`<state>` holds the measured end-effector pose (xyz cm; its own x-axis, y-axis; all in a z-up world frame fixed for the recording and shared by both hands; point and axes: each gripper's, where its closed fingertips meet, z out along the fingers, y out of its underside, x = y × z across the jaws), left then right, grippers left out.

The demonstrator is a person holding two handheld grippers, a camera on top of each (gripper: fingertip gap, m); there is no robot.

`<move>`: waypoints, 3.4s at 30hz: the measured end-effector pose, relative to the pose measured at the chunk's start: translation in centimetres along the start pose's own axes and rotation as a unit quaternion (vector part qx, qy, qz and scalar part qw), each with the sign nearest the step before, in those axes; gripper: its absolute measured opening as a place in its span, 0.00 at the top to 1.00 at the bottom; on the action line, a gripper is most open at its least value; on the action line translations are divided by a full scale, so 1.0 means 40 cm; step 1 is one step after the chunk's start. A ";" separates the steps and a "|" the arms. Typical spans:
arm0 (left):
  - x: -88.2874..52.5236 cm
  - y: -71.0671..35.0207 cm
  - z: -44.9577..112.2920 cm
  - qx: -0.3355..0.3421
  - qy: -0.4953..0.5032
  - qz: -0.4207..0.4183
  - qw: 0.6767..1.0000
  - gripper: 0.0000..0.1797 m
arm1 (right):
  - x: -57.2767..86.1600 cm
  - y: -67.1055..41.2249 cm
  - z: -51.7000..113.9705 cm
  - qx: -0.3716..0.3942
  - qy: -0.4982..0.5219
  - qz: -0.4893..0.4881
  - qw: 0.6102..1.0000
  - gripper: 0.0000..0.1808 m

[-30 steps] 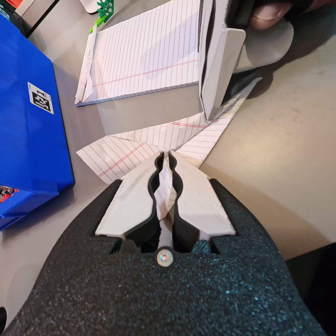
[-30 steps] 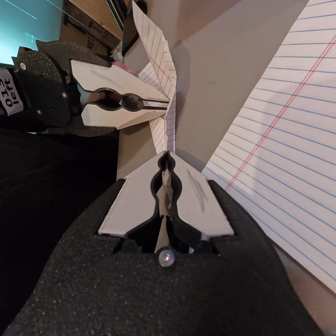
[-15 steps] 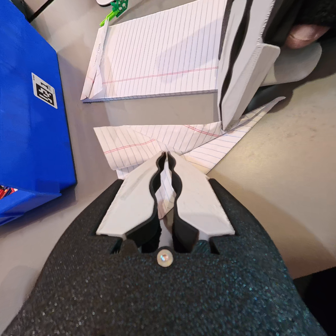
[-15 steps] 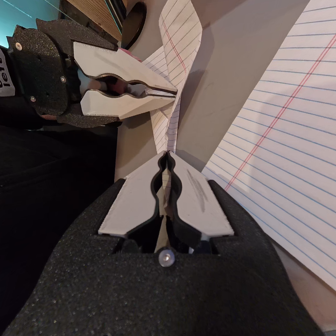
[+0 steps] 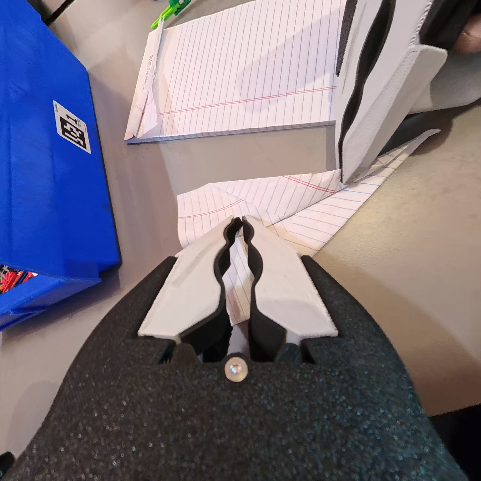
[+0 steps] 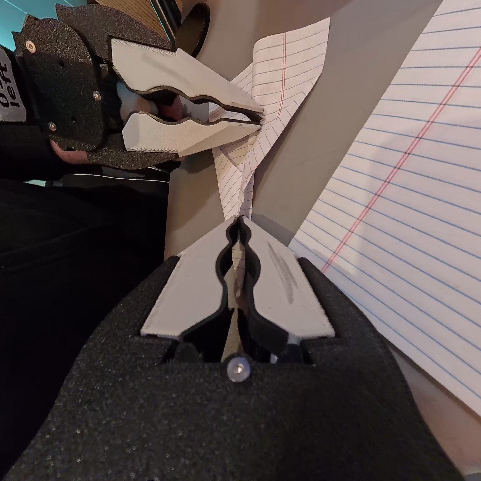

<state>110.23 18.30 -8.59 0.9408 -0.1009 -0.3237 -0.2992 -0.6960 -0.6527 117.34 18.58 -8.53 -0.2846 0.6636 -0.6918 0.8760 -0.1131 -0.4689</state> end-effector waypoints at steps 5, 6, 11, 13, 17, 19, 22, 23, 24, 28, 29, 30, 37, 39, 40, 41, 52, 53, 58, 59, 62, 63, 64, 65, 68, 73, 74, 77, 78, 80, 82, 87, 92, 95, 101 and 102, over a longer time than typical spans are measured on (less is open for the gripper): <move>-0.029 0.016 0.001 -0.001 -0.014 0.003 1.000 0.99 | 0.000 0.000 0.000 0.000 -0.002 0.002 1.000 1.00; -0.038 0.022 0.001 -0.004 -0.019 0.006 1.000 1.00 | 0.000 0.000 0.000 0.000 -0.002 0.002 1.000 1.00; -0.066 0.044 -0.005 -0.008 -0.024 0.016 1.000 1.00 | 0.000 0.000 0.000 0.000 -0.004 0.004 1.000 1.00; -0.077 0.050 -0.006 -0.009 -0.029 0.015 0.999 1.00 | 0.001 0.000 0.000 0.000 -0.004 0.004 1.000 1.00; -0.113 0.066 -0.016 -0.029 -0.061 0.005 0.998 1.00 | 0.001 0.000 0.000 0.000 -0.004 0.004 1.000 1.00; -0.110 0.037 -0.036 -0.011 -0.072 0.016 0.997 1.00 | 0.001 0.000 0.000 0.000 -0.005 0.005 1.000 1.00; -0.057 -0.023 -0.066 0.026 -0.061 0.032 0.997 0.99 | 0.000 0.000 0.000 0.000 -0.008 0.008 1.000 1.00; -0.031 -0.035 -0.069 0.033 -0.052 0.039 0.997 0.97 | 0.000 0.000 0.000 0.000 -0.009 0.009 1.000 1.00; -0.004 -0.041 -0.067 0.035 -0.041 0.048 0.997 0.97 | 0.001 -0.001 0.000 0.000 -0.010 0.010 1.000 1.00; 0.045 -0.037 -0.033 0.018 -0.028 0.056 0.998 0.97 | 0.000 -0.001 0.000 0.000 -0.012 0.011 1.000 1.00; 0.049 -0.033 -0.023 0.008 -0.023 0.055 0.998 0.98 | 0.000 -0.002 -0.001 0.001 -0.012 0.012 1.000 1.00; 0.049 -0.030 -0.015 0.002 -0.019 0.054 0.998 0.98 | 0.000 -0.002 -0.001 0.001 -0.014 0.014 1.000 1.00; 0.050 -0.022 0.003 -0.006 -0.012 0.049 0.999 1.00 | 0.005 -0.022 -0.018 0.034 -0.014 0.026 0.999 1.00; 0.049 -0.022 0.003 -0.003 -0.012 0.043 0.999 1.00 | 0.009 -0.032 -0.029 0.051 -0.013 0.032 0.998 1.00; 0.049 -0.022 0.003 -0.004 -0.013 0.043 0.999 1.00 | 0.011 -0.035 -0.035 0.060 -0.010 0.035 0.998 1.00; 0.049 -0.022 0.003 -0.004 -0.014 0.043 0.999 1.00 | 0.011 -0.037 -0.041 0.068 -0.008 0.034 0.997 1.00; 0.049 -0.023 0.004 0.011 -0.008 0.053 0.999 1.00 | -0.086 -0.103 -0.040 0.063 0.074 -0.211 0.973 1.00; 0.049 -0.023 0.004 0.011 -0.009 0.055 0.998 1.00 | -0.070 -0.097 -0.019 0.033 0.083 -0.218 0.972 1.00; 0.049 -0.023 0.004 0.014 -0.013 0.055 0.998 1.00 | 0.007 -0.064 0.035 -0.023 0.070 -0.170 0.983 1.00; 0.049 -0.023 0.004 0.014 -0.014 0.055 0.998 1.00 | 0.008 -0.061 0.038 -0.024 0.060 -0.158 0.985 1.00; 0.049 -0.023 0.004 0.015 -0.015 0.057 0.998 1.00 | 0.008 -0.065 0.031 -0.020 0.028 -0.108 0.994 1.00; 0.049 -0.023 0.004 0.015 -0.015 0.057 0.998 1.00 | 0.014 -0.063 0.029 -0.026 0.024 -0.092 0.995 1.00; 0.049 -0.023 0.004 0.015 -0.017 0.060 0.998 1.00 | 0.016 -0.064 0.029 -0.028 0.015 -0.071 0.997 1.00; 0.049 -0.023 0.004 0.015 -0.018 0.061 0.998 1.00 | 0.015 -0.063 0.030 -0.030 0.002 -0.049 0.998 1.00; 0.049 -0.023 0.004 0.015 -0.020 0.063 0.998 1.00 | 0.017 -0.063 0.031 -0.043 -0.014 -0.029 0.999 1.00; 0.048 -0.022 0.003 0.014 -0.025 0.066 0.997 1.00 | 0.017 -0.058 0.029 -0.084 0.000 -0.054 0.995 1.00; 0.048 -0.022 0.003 0.015 -0.025 0.066 0.997 1.00 | 0.016 -0.057 0.028 -0.091 -0.001 -0.057 0.994 1.00; 0.049 -0.022 0.003 0.016 -0.024 0.068 0.997 1.00 | 0.011 -0.046 0.023 -0.109 -0.014 -0.062 0.992 1.00; 0.049 -0.022 0.002 0.017 -0.025 0.068 0.997 1.00 | 0.010 -0.041 0.021 -0.114 -0.019 -0.059 0.992 1.00; 0.049 -0.022 0.002 0.017 -0.025 0.069 0.997 1.00 | 0.008 -0.031 0.013 -0.124 -0.024 -0.066 0.990 1.00; 0.050 -0.023 0.002 0.019 -0.024 0.070 0.997 1.00 | 0.009 -0.017 0.003 -0.138 -0.026 -0.065 0.988 1.00; 0.054 -0.024 0.002 0.022 -0.016 0.079 0.997 1.00 | 0.008 0.005 -0.013 -0.144 -0.032 -0.056 0.987 1.00; 0.054 -0.024 0.001 0.028 -0.007 0.086 0.996 1.00 | -0.026 -0.024 -0.023 -0.108 -0.052 -0.060 0.991 1.00; 0.055 -0.025 0.000 0.030 -0.009 0.089 0.996 1.00 | -0.057 -0.028 -0.018 -0.107 -0.079 -0.080 0.988 1.00; 0.055 -0.025 0.000 0.030 -0.012 0.090 0.995 1.00 | -0.033 0.008 0.013 -0.146 -0.075 -0.065 0.984 1.00; 0.054 -0.025 0.000 0.030 -0.012 0.088 0.996 1.00 | -0.026 0.012 0.016 -0.151 -0.069 -0.063 0.984 1.00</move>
<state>112.57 18.76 -8.65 0.8690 -0.2010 -0.4522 -0.4690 -0.6257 -0.6233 117.81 17.36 -8.41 -0.4299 0.5495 -0.7164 0.9004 0.2014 -0.3858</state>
